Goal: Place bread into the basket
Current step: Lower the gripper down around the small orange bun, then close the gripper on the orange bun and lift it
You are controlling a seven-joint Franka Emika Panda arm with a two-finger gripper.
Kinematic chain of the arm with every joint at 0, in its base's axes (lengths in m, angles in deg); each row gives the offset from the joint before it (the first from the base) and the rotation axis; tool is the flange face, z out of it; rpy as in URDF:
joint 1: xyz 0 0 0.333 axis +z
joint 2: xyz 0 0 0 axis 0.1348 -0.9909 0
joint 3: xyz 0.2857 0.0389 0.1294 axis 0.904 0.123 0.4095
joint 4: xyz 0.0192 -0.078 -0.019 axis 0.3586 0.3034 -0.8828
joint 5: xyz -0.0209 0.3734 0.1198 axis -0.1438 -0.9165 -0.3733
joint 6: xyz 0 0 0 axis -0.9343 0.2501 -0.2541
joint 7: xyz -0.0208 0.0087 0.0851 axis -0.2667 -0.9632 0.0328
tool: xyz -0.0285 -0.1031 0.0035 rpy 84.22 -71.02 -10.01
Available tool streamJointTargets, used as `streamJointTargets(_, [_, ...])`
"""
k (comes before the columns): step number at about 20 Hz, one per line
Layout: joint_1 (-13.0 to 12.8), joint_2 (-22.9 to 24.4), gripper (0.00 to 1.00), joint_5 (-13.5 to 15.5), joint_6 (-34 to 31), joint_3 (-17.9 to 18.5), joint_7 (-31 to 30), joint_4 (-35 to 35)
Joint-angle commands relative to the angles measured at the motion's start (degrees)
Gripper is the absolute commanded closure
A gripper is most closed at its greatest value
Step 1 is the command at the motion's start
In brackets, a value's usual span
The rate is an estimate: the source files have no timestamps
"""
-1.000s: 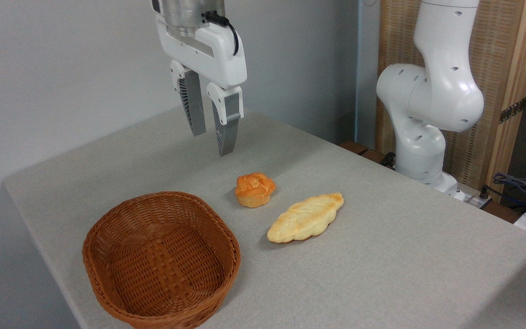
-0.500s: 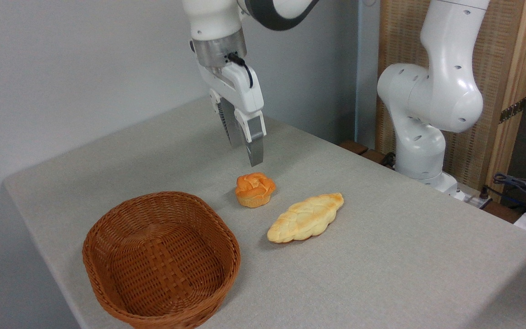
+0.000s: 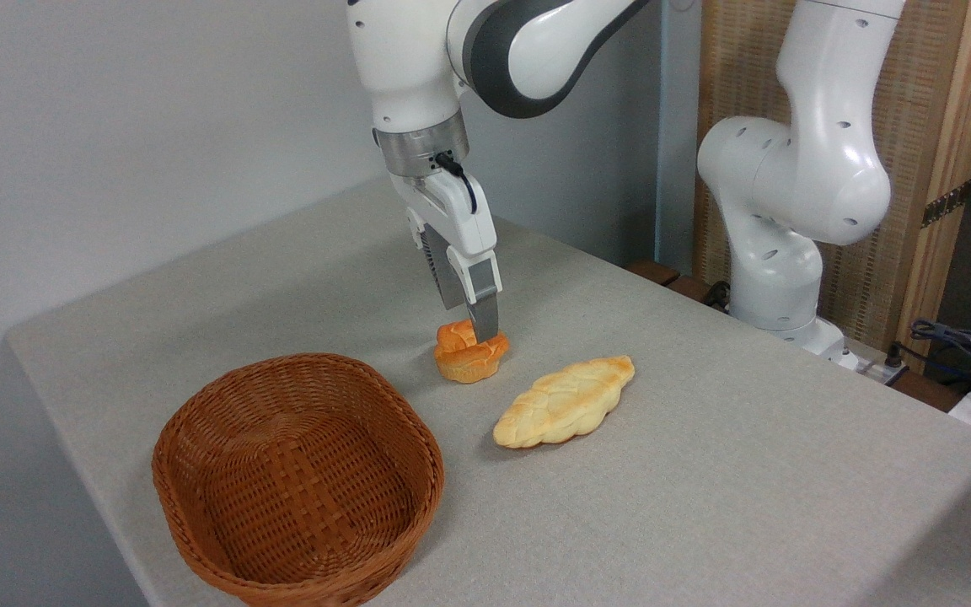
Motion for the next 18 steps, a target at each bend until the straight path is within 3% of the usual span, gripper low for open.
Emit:
streamJointTargets(1, [-0.7,0.5,0.0,-0.8,1.7,0.0,0.9,1.6])
streamJointTargets(4, [-1.5,0.1,0.0,-1.0,4.3,0.0,0.9,3.2])
streamJointTargets(9, [-1.5,0.0,0.0,-1.2,4.8,0.0,0.9,3.5])
streamJointTargets(11, [-1.5,0.0,0.0,-3.0,4.8,0.0,0.9,3.5])
streamJointTargets(18, [-2.2,-0.6,0.0,-3.1,5.0,-0.3,0.9,3.6])
